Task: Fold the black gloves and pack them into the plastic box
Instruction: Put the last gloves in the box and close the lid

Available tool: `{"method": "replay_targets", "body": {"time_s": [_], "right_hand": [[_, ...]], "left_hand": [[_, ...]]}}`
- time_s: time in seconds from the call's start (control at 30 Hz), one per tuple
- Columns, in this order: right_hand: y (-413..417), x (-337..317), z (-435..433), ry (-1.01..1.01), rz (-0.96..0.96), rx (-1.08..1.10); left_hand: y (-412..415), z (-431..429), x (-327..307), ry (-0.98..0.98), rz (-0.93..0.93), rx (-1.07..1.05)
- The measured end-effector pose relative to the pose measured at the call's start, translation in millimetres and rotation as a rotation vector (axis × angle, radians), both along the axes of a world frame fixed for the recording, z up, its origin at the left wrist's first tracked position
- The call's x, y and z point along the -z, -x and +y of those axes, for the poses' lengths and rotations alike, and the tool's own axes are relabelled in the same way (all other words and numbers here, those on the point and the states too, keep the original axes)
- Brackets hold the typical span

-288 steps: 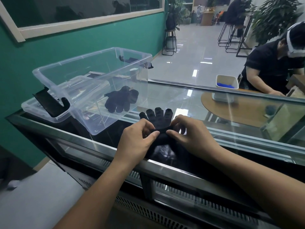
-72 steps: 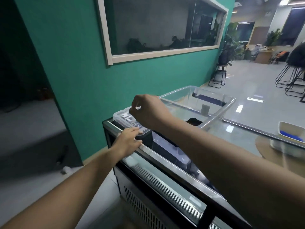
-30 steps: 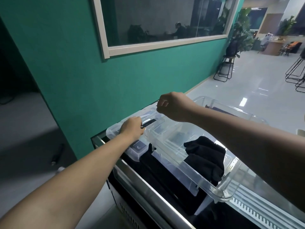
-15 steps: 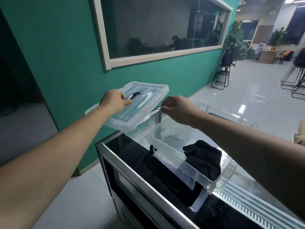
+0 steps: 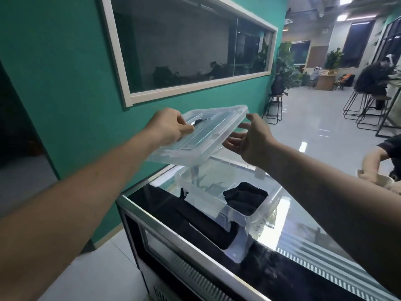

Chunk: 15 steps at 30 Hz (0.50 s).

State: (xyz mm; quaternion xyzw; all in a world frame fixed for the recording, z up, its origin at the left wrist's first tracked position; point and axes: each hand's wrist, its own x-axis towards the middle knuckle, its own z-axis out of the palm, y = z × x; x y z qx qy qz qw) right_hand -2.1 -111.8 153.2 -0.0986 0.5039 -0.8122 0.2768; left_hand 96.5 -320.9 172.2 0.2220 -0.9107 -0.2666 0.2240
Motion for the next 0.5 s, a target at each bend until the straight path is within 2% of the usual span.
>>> {"method": "replay_targets", "body": {"time_s": [0.33,0.5], "right_hand": [[10,19,104,-0.334,0.216,0.211],[5,27,143,-0.498,0.316,0.244]], "left_hand": [[23,93,15,0.063,-0.07,0.185],[34,126,25,0.1,-0.122,0.263]]}}
